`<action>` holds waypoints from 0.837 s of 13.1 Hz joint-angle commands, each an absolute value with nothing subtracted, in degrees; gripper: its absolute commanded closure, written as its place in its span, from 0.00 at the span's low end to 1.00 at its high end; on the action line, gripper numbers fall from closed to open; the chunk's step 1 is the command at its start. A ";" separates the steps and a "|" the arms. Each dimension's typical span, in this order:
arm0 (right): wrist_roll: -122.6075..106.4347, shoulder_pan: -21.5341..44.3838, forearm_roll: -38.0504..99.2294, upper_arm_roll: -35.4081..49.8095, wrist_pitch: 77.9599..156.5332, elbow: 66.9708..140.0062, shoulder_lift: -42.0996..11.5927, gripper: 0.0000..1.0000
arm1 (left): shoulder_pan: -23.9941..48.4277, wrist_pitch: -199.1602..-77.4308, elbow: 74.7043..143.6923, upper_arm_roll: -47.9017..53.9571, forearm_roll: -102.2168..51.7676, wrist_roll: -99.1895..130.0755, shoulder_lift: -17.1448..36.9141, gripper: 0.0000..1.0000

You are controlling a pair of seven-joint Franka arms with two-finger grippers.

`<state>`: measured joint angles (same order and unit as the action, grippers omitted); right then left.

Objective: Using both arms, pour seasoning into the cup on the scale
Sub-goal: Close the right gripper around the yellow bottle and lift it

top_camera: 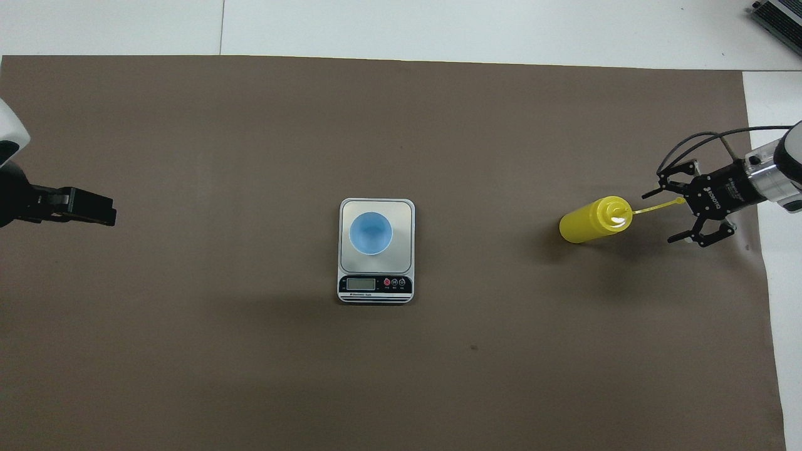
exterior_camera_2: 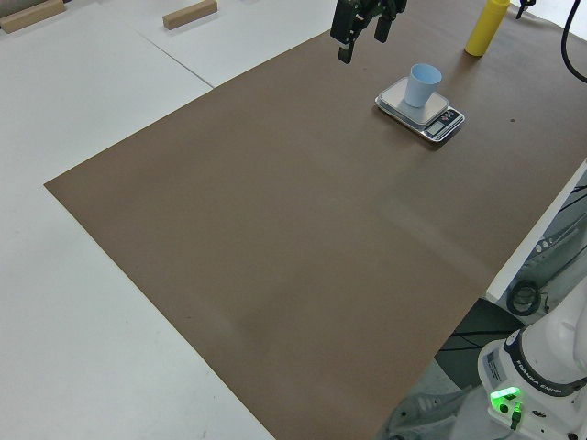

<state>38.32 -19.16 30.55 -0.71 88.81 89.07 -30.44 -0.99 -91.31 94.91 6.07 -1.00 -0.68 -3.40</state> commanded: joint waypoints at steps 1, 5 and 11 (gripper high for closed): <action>42.26 -19.69 35.85 -0.53 87.19 92.11 -28.13 0.00 | -1.67 -91.49 95.98 6.50 -0.79 -1.23 -4.57 0.00; 50.35 -19.34 39.89 -0.53 87.80 95.09 -26.99 0.00 | -1.67 -91.49 95.98 6.42 -0.79 -1.23 -4.57 0.00; 52.82 -18.81 45.34 -0.27 91.48 98.87 -26.81 0.00 | -1.67 -91.49 95.98 6.50 -0.79 -1.23 -4.57 0.00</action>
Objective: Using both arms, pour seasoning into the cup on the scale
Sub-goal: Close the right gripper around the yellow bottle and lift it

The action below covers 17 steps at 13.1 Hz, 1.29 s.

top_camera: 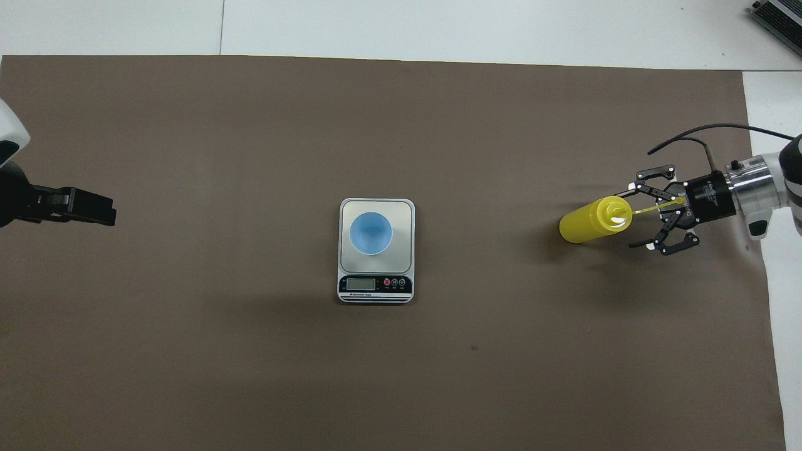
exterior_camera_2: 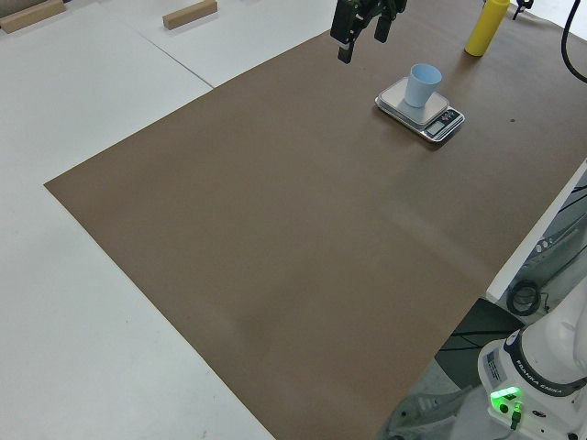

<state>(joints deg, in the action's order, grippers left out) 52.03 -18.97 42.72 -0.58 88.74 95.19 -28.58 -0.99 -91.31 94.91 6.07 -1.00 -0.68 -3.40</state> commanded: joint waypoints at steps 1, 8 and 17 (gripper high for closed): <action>53.17 -17.94 47.61 -0.18 92.89 99.75 -26.63 0.00 | -1.67 -91.49 95.98 6.42 -0.79 -1.23 -4.57 0.00; 53.17 -15.74 53.51 -0.18 91.76 103.88 -24.53 1.00 | -1.67 -91.49 95.98 6.42 -0.79 -1.23 -4.57 0.00; 78.45 -0.29 46.43 -0.53 112.83 100.56 -18.81 1.00 | -1.67 -91.49 95.98 6.50 -0.79 -1.23 -4.57 0.00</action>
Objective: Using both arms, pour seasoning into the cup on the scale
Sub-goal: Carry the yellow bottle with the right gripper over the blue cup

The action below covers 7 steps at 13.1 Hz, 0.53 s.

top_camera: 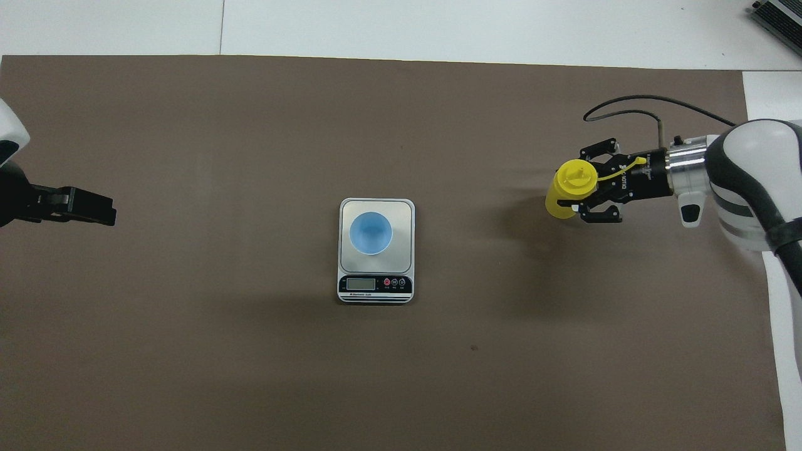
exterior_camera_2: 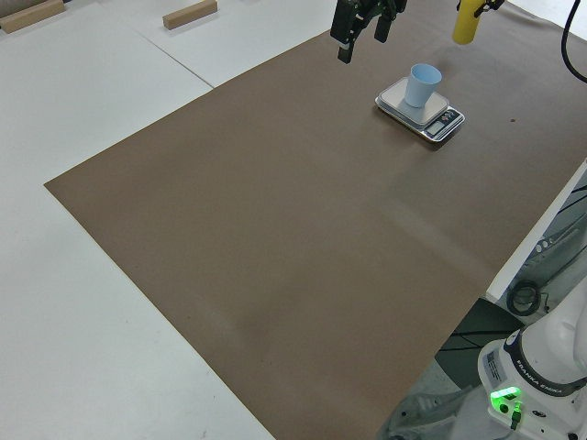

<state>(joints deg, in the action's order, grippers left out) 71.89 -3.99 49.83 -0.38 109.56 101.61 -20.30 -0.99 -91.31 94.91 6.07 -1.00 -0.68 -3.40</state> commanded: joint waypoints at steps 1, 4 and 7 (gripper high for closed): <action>82.14 2.09 43.27 -0.53 114.85 99.42 -18.81 1.00 | -1.67 -91.49 95.98 6.50 -0.79 -1.23 -4.57 0.00; 92.60 8.42 30.90 -0.53 117.94 95.55 -19.33 1.00 | -1.67 -91.49 95.98 6.42 -0.79 -1.23 -4.57 0.00; 102.89 15.18 19.02 -0.53 122.41 94.39 -19.86 1.00 | -1.67 -91.41 95.98 6.50 -0.79 -1.23 -4.57 0.00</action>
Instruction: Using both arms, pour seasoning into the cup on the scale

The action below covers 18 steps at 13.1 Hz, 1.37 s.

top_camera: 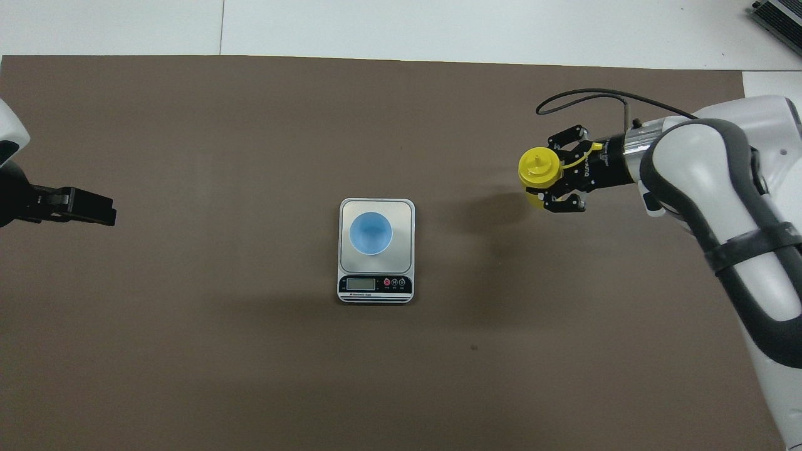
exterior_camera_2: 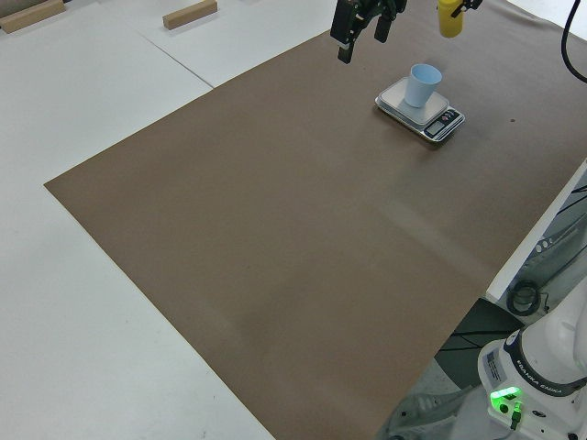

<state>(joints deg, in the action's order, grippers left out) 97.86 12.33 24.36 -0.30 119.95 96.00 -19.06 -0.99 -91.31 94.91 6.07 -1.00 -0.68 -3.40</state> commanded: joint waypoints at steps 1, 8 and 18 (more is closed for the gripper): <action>105.70 17.55 15.68 -0.53 124.87 94.31 -20.21 1.00 | -1.67 -91.49 95.98 6.50 -0.79 -1.23 -4.57 0.00; 117.58 28.81 -10.69 -0.53 129.01 95.27 -19.69 1.00 | -1.67 -91.49 95.98 6.50 -0.79 -1.23 -4.57 0.00; 124.98 32.17 -33.64 -0.09 136.14 97.82 -18.90 1.00 | -1.67 -91.49 95.98 6.42 -0.79 -1.23 -4.57 0.00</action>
<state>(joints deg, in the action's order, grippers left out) 124.07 32.10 -29.60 -0.24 134.95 96.58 -20.10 -0.99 -91.31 94.91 6.06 -1.00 -0.68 -3.40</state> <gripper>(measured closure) 0.489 0.000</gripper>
